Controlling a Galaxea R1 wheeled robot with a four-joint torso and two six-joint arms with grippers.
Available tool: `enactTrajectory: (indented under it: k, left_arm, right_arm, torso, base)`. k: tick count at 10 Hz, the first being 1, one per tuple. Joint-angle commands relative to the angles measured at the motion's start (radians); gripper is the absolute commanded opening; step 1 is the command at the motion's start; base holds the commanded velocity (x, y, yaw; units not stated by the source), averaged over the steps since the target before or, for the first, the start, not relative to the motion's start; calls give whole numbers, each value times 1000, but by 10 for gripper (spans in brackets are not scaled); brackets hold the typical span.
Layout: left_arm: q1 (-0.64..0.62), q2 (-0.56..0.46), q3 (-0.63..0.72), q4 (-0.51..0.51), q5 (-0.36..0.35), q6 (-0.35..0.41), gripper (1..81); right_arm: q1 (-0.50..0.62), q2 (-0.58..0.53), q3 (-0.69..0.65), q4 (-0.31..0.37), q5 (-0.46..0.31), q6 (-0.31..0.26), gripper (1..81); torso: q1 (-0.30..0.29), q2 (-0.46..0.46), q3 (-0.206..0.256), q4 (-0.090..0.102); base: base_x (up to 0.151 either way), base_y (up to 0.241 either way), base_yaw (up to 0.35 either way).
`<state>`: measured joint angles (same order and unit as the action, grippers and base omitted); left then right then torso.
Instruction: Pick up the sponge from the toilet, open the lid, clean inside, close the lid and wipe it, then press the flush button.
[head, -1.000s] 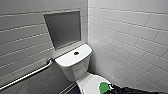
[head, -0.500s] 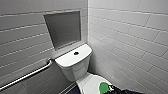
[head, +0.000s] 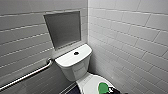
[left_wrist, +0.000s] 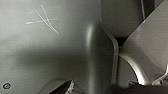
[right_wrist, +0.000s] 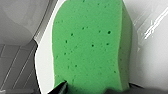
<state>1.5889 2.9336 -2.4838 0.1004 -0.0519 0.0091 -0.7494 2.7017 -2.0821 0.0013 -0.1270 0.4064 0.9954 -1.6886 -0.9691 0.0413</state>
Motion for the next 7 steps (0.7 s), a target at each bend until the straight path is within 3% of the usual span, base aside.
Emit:
enactTrajectory:
  k: [1, 5, 6, 7]
  left_arm:
    - [9, -8, 13, -8, 75, 0, 811]
    - [9, -10, 17, -7, 75, 0, 811]
    - [9, -8, 17, -7, 75, 0, 811]
    - [9, -8, 17, -7, 75, 0, 811]
  right_arm:
    - [52, -9, 85, 0, 0, 2, 811]
    - [37, -23, 74, -3, -2, 2, 811]
    - [35, -26, 76, -3, 0, 2, 10]
    - [34, -29, 76, -4, 0, 2, 10]
  torso:
    - [0, 0, 0, 0]
    - [0, 0, 0, 0]
    - [0, 0, 0, 0]
    - [0, 0, 0, 0]
  base:
    - [0, 0, 0]
    - [0, 0, 0]
    - [0, 0, 0]
    - [0, 0, 0]
